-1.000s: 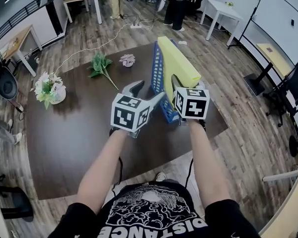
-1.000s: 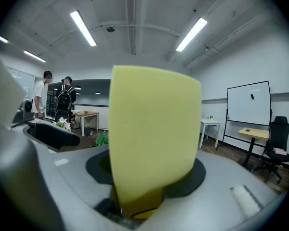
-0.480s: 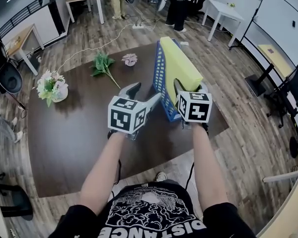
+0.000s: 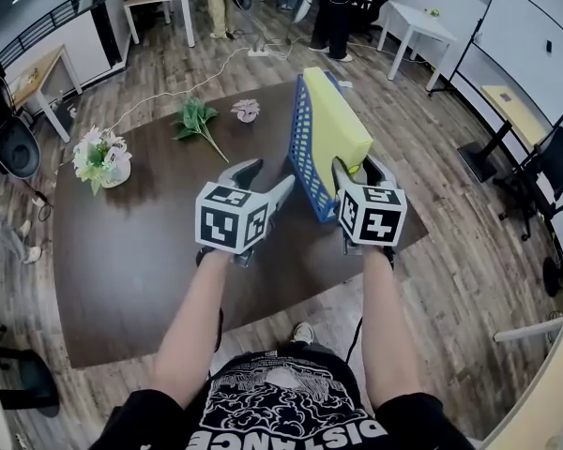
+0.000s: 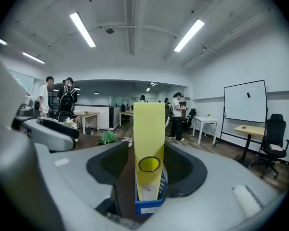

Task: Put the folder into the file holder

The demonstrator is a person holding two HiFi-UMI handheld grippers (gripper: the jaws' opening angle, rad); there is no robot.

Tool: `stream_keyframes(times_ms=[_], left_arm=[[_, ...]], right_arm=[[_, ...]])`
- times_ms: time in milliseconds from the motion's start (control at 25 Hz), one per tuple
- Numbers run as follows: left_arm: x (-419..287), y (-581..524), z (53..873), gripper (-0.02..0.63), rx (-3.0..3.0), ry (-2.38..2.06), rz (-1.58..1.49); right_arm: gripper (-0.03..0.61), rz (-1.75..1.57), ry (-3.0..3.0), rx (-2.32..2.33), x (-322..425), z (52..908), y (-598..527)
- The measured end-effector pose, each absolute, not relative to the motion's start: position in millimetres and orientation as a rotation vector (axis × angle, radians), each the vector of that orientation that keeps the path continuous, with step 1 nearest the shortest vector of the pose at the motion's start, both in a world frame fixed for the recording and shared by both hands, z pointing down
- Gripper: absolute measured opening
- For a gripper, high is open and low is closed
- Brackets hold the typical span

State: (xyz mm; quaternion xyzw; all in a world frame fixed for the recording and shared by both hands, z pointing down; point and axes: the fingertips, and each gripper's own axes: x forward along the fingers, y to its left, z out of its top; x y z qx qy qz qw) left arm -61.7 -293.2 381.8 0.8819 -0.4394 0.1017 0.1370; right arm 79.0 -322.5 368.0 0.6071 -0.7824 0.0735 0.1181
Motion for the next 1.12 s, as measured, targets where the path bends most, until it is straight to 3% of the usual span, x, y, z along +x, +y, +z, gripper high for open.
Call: stream_keyframes(times_ms=[560, 840, 1120], left_arm=[[-108.3, -246.8, 375.7, 0.116, 2.528, -1.347, 0.297], [-132.3, -227.9, 368.3, 0.051, 2.547, -1.398, 0.317], [-146.2, -212.0, 368.0, 0.006, 2.559, -1.395, 0.354]], right_arm=[[0.11, 0.183, -2.329, 1.756, 53.5, 357.6, -252.1], [0.004, 0.208, -2.399, 1.74, 36.2, 349.1, -219.5], [0.0, 0.188, -2.42, 1.748, 28.3, 344.3, -199.7]])
